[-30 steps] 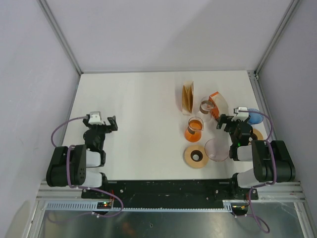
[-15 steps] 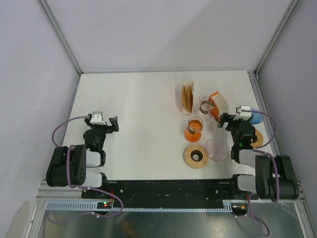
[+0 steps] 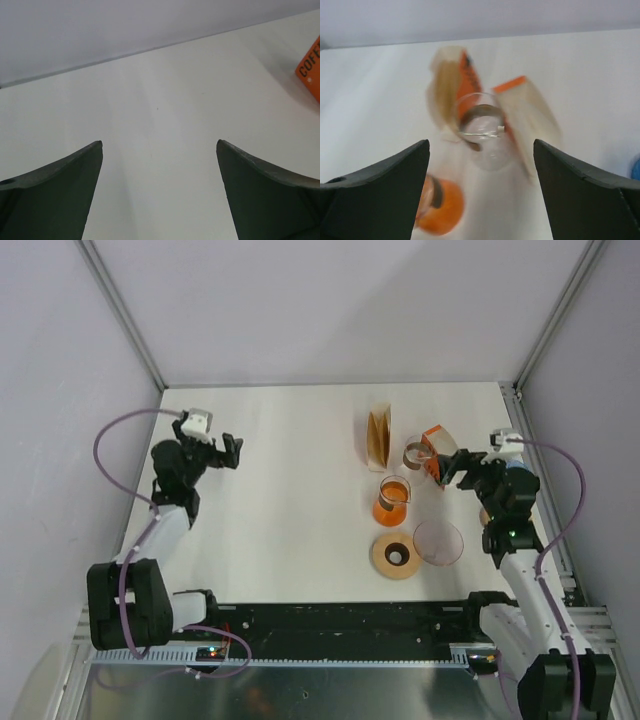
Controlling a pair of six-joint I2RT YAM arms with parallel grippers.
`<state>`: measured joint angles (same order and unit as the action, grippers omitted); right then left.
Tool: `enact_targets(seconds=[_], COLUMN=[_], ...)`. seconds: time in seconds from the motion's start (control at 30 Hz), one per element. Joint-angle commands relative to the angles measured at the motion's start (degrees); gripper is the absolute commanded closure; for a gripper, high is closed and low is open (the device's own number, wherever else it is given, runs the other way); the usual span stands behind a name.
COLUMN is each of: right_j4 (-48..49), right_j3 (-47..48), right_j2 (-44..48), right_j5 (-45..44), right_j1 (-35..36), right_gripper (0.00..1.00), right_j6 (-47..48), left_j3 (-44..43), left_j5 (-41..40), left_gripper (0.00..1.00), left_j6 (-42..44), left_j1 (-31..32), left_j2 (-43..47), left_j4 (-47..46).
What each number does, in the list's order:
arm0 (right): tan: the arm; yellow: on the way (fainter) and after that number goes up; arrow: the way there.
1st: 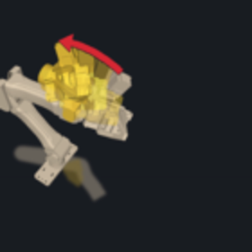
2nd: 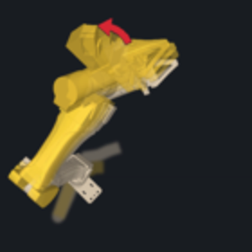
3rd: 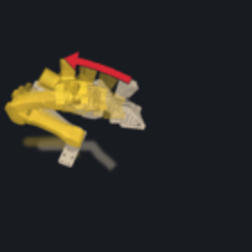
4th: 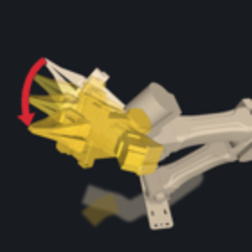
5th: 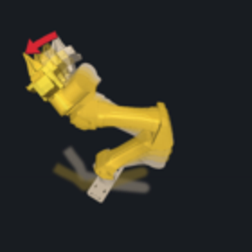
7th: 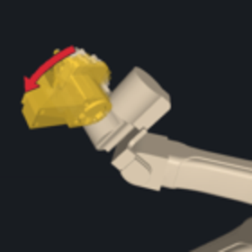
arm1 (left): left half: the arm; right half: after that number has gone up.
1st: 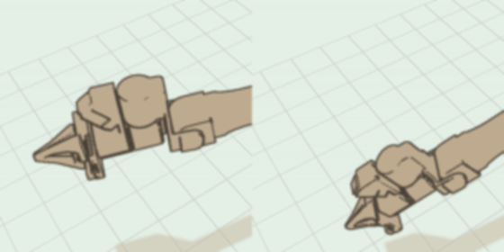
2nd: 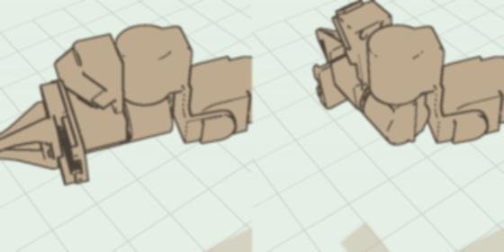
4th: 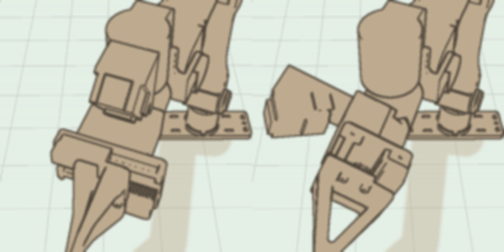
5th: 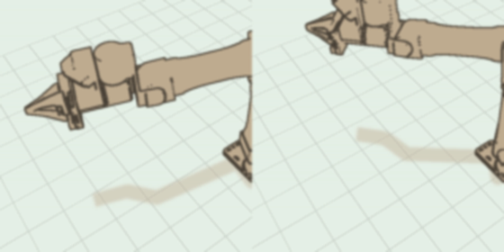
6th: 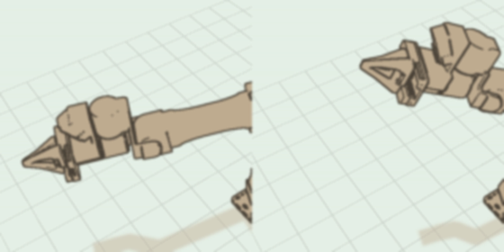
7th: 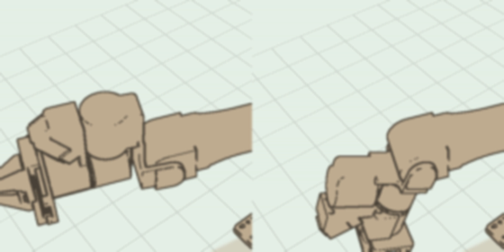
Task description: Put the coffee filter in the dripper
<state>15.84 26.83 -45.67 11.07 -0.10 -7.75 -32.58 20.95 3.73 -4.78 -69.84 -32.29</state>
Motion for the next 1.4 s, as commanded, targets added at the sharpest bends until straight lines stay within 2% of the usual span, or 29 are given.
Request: enact_targets(seconds=[0.0,0.1,0.17,0.27,0.4,0.53,0.77,1.03,1.1,1.2,1.37], right_j4=[-21.9,-35.3,-42.1,-49.2,-53.8,-54.7,-55.0,-51.9,-51.3,-50.9,-49.0], right_j3=[13.9,24.2,28.9,34.1,38.0,40.1,42.3,42.5,42.5,42.5,42.5], right_j2=[-3.9,-10.0,-14.4,-21.1,-26.2,-29.5,-34.8,-37.0,-37.1,-36.8,-36.5], right_j5=[11.5,4.9,-0.2,-3.0,-4.3,-6.8,-9.1,-10.1,-9.2,-9.3,-10.6], right_j1=[5.5,12.2,16.3,20.0,24.0,26.1,26.3,26.4,26.7,27.9,31.3], right_gripper=[0.14,0.20,0.27,0.39,0.40,0.41,0.50,0.70,0.77,0.96,1.00], right_j6=[-0.6,3.6,6.4,9.7,13.5,17.4,20.7,20.3,20.0,18.4,10.5], left_j3=[-12.2,-16.9,-17.7,-17.3,-16.2,-16.6,-17.1,-17.5,-17.6,-17.6,-17.7], left_j5=[8.9,7.6,5.8,4.5,4.5,4.8,5.3,4.4,4.2,4.2,3.8], left_gripper=[0.01,0.01,0.01,0.02,0.02,0.02,0.03,0.03,0.03,0.03,0.02], left_j6=[6.4,7.7,7.9,8.1,8.4,8.0,7.4,7.1,7.1,7.1,6.8], left_j1=[-0.2,-0.2,-0.2,-0.2,-0.2,-0.2,-0.2,-0.2,-0.2,-0.2,-0.2], left_j2=[-0.2,-0.1,1.1,3.8,8.0,9.4,9.1,8.7,8.8,8.8,8.9], left_j4=[29.5,39.3,42.5,44.5,45.3,46.8,48.1,48.3,48.3,48.4,48.3])
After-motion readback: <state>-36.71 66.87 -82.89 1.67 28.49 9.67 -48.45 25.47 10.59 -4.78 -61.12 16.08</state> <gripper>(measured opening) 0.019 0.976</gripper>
